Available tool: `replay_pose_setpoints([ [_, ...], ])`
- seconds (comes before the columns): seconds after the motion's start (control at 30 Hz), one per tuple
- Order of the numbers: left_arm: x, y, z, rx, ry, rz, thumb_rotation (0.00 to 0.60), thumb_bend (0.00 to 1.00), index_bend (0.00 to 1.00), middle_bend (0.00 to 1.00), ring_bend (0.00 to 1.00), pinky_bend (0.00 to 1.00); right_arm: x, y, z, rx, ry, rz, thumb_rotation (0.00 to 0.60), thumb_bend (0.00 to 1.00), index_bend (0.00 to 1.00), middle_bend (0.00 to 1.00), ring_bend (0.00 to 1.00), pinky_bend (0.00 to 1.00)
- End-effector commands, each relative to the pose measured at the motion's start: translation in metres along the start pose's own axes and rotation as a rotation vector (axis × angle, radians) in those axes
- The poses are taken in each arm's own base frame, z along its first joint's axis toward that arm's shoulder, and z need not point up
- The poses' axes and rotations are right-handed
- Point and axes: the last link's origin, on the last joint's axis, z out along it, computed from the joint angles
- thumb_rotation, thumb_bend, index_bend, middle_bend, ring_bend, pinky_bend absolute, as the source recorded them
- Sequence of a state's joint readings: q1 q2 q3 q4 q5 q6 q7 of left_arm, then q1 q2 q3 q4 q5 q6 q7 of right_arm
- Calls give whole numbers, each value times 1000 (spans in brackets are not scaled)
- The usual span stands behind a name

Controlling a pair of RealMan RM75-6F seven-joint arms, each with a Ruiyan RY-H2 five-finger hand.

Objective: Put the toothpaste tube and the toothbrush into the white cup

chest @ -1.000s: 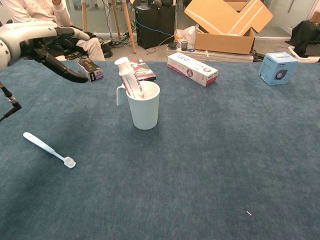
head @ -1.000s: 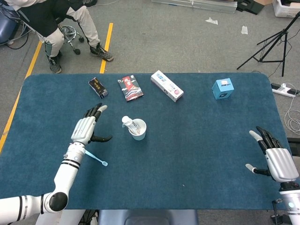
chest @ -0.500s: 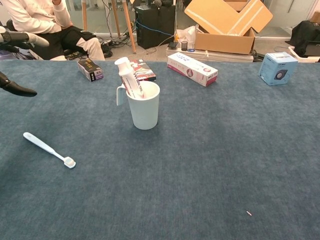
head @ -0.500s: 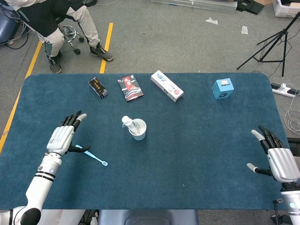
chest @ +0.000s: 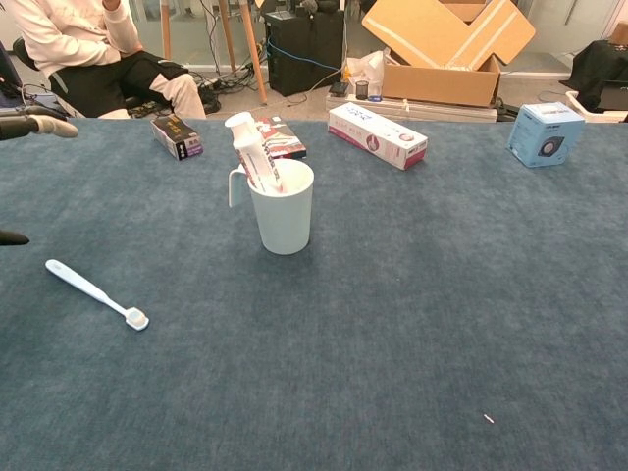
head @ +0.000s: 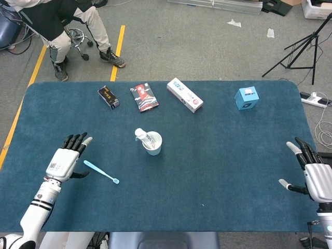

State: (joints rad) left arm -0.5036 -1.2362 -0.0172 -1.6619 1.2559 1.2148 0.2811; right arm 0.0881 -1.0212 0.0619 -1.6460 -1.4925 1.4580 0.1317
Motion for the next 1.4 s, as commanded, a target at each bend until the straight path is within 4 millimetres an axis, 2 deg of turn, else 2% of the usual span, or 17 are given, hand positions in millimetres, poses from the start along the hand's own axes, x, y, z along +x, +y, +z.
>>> replay_pose_setpoints([
  [0.03, -17, -11, -4, 7, -21, 4, 600, 0, 0, 0, 0, 0, 0, 0, 0, -2, -1, 0, 600, 41, 135, 0, 0, 180],
  [0.23, -35, -25, -2, 34, -22, 17, 600, 0, 0, 0, 0, 0, -2, 0, 2, -6, -9, -4, 600, 41, 135, 0, 0, 180],
  [0.63, -62, -24, 11, 42, -50, 3, 600, 0, 0, 0, 0, 0, -2, 1, 2, -8, -11, -5, 600, 41, 135, 0, 0, 180],
  [0.83, -67, -26, 16, 54, -55, -6, 600, 0, 0, 0, 0, 0, -2, 2, 2, -8, -12, -4, 600, 41, 135, 0, 0, 180],
  [1.03, -63, -32, 15, 66, -62, 18, 600, 0, 2, 0, 0, 0, -2, 1, 2, -7, -13, -5, 600, 41, 135, 0, 0, 180],
  [1.1, -61, -33, 14, 65, -69, 26, 600, 0, 42, 0, 0, 0, -3, 1, 2, -6, -15, -6, 600, 41, 135, 0, 0, 180],
  [1.27, -58, -30, 15, 61, -93, 25, 600, 0, 219, 0, 0, 0, -4, 0, 2, -4, -18, -8, 600, 41, 135, 0, 0, 180],
  [1.4, -58, -29, 15, 57, -109, 38, 600, 0, 310, 0, 0, 0, -3, 1, 2, -6, -17, -6, 600, 41, 135, 0, 0, 180],
])
